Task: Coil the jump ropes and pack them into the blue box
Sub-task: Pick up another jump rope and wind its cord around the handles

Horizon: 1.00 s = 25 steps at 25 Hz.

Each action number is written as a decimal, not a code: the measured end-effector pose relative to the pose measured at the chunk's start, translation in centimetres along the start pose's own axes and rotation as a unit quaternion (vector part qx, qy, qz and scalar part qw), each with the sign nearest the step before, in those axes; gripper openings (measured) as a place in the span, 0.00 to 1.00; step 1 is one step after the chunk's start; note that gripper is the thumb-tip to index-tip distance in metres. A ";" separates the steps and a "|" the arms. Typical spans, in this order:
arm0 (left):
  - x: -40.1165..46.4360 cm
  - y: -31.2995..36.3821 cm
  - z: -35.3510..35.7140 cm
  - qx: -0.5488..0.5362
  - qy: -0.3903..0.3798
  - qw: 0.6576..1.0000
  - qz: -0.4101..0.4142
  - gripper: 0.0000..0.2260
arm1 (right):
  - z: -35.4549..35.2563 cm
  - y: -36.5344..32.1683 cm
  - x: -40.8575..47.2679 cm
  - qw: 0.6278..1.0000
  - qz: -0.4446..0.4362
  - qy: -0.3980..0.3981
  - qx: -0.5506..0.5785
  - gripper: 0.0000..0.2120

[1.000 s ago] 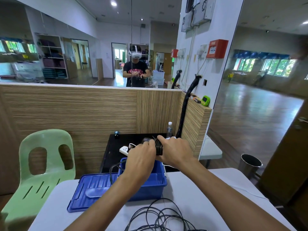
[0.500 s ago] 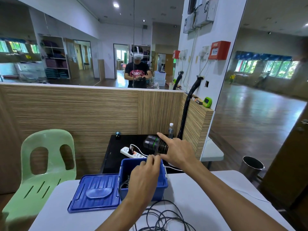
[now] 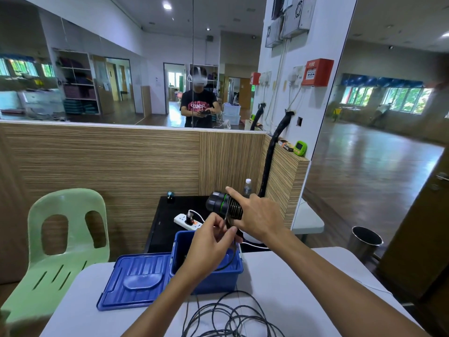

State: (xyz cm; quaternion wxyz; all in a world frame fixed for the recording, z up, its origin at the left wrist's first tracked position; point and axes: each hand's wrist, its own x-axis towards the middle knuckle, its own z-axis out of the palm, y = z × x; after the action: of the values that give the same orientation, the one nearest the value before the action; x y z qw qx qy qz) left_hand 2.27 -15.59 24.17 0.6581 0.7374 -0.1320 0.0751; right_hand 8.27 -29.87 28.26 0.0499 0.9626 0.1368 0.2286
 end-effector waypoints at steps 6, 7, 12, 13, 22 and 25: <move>0.5 -0.7 -0.1 0.059 0.027 0.998 0.004 0.06 | 0.0 -0.2 0.3 1.000 0.003 0.007 0.000 0.39; 0.2 -0.9 0.3 0.115 0.057 0.992 0.018 0.07 | 0.0 -0.2 0.4 1.000 0.010 0.008 -0.001 0.39; -1.2 -0.2 2.3 0.321 0.163 0.933 0.013 0.13 | 0.2 -0.7 0.6 1.000 0.014 0.006 0.013 0.39; -1.2 -0.1 2.4 0.324 0.168 0.931 -0.002 0.17 | 0.3 -0.6 0.6 1.000 0.015 0.004 0.019 0.39; 0.3 -0.2 1.0 -0.162 0.066 0.960 -0.218 0.15 | 1.5 0.5 0.2 0.999 0.047 -0.002 0.022 0.39; -0.1 0.4 1.3 0.016 0.096 0.992 -0.083 0.15 | 1.7 0.6 -0.1 0.998 0.046 0.002 0.031 0.37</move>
State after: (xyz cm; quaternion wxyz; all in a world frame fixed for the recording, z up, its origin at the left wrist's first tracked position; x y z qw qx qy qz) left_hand 1.97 -16.90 24.38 0.6602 0.7454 -0.0057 0.0926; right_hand 9.15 -30.56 26.78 0.0092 0.9686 0.0991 0.2278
